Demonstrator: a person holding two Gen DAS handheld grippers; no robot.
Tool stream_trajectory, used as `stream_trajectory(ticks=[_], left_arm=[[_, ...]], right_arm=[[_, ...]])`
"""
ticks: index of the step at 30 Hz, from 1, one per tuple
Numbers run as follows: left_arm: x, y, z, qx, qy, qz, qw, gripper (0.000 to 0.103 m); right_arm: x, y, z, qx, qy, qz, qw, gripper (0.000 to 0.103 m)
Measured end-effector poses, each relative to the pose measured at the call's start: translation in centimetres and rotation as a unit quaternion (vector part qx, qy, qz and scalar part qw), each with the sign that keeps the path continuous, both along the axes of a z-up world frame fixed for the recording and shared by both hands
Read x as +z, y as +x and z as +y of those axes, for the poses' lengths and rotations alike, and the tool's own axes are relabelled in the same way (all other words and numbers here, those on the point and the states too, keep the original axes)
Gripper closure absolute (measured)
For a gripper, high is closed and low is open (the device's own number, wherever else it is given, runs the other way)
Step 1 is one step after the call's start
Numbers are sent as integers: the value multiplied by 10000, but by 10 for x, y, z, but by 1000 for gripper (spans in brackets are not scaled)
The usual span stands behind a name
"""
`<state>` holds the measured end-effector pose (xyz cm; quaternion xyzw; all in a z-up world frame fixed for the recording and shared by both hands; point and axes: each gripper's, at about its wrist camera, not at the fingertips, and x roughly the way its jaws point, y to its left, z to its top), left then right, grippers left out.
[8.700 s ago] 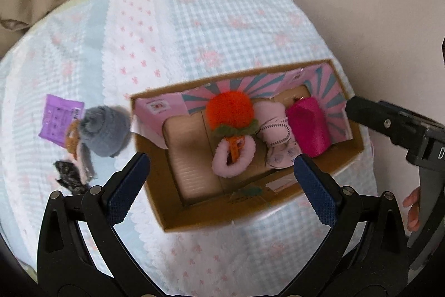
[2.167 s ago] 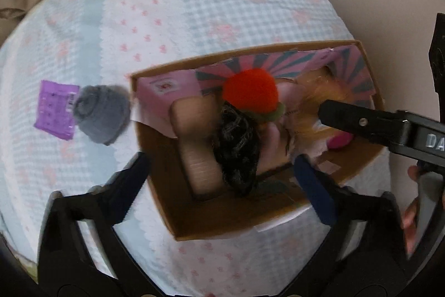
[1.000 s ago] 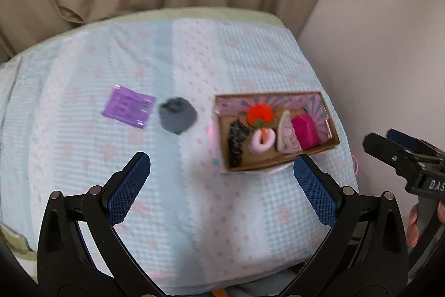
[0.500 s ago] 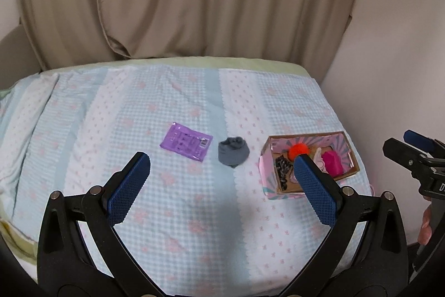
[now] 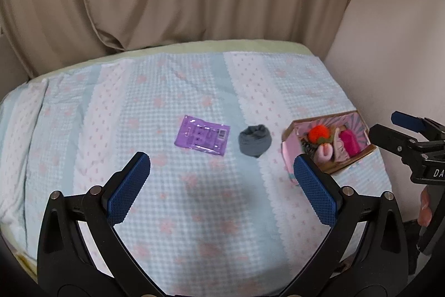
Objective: Organize soft objects
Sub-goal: 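Withdraw both tools from the box back toward the purple packet and grey sock, then grasp the purple packet with the left tool while the right tool grasps the grey fuzzy sock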
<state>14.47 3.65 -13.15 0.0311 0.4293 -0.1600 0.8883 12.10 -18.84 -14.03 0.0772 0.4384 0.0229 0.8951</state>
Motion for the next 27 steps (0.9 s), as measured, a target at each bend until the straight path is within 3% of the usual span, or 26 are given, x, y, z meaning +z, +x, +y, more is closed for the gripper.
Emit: stream_trajectory(ticks=[10,17,23,27], left_arm=[[-48,86,11,-286,152,601,9977,0],[-112,141,-16,-901,727,850,9896,0],[-175,173,-40,-1670,1275,938,9732,0],[-221,188,-57,-2346,1735,1025,9510,0]], right_arm=[[-48,73,17,123,46,594,9981,0],[-109,123,17,402,-35,1050,9937,0],[-165,162,23,839,-225,1426,9860,0],[-203,182,25,1159,-537,1701,9771,0]])
